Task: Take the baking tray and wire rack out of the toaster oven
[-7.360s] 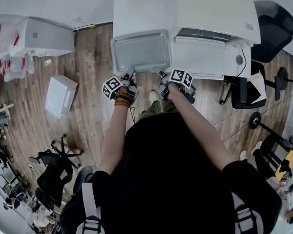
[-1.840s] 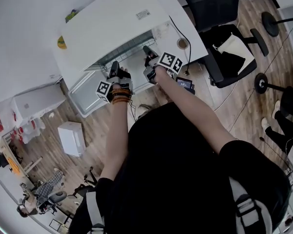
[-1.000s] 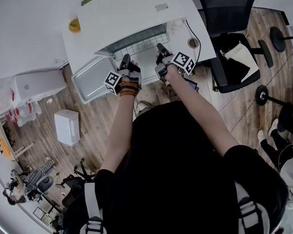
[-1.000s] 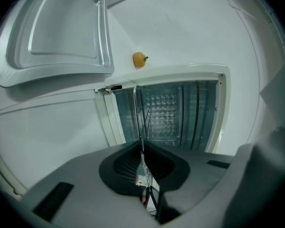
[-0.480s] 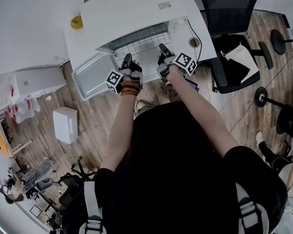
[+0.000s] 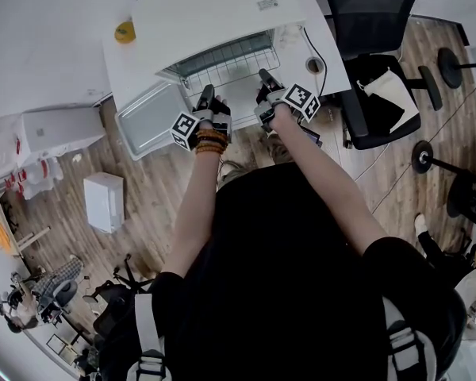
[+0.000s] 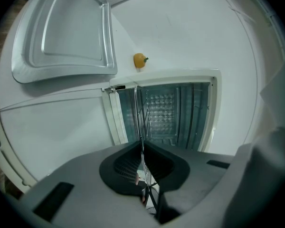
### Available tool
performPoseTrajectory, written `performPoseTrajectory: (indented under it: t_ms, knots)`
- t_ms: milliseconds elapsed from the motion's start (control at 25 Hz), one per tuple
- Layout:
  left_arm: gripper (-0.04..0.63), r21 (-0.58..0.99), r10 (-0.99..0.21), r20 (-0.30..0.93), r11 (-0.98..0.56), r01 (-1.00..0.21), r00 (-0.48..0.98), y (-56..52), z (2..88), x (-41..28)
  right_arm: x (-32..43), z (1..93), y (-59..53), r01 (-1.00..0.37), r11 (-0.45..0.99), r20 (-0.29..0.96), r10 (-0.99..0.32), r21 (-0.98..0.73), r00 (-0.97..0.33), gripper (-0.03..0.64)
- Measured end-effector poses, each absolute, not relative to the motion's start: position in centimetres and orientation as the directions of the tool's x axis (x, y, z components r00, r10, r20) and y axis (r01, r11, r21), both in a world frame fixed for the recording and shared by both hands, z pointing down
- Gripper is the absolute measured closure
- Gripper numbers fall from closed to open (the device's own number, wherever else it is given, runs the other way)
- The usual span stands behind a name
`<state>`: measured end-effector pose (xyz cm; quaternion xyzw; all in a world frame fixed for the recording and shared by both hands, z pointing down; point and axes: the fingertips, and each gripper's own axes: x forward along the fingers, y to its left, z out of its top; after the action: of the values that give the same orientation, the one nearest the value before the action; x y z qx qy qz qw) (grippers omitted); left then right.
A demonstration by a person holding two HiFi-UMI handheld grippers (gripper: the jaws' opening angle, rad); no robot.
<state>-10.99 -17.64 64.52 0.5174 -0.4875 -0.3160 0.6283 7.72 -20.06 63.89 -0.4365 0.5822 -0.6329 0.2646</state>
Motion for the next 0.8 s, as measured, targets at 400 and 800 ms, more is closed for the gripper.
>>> performPoseTrajectory:
  t_ms: [400, 800]
  knots:
    - [0.557, 0.952, -0.885, 0.305, 0.275, -0.132, 0.353, -17.3, 64.8, -11.9, 7.2, 63.6, -19.7, -0.189, -0.171, 0.238, -0.872, -0.967, -0.428, 0.578]
    - [0.557, 0.951, -0.865, 0.308, 0.270, -0.150, 0.396, -16.7, 64.1, -10.9, 7.9, 63.1, -18.7, -0.174, -0.168, 0.223, -0.900, -0.970, -0.375, 0.580]
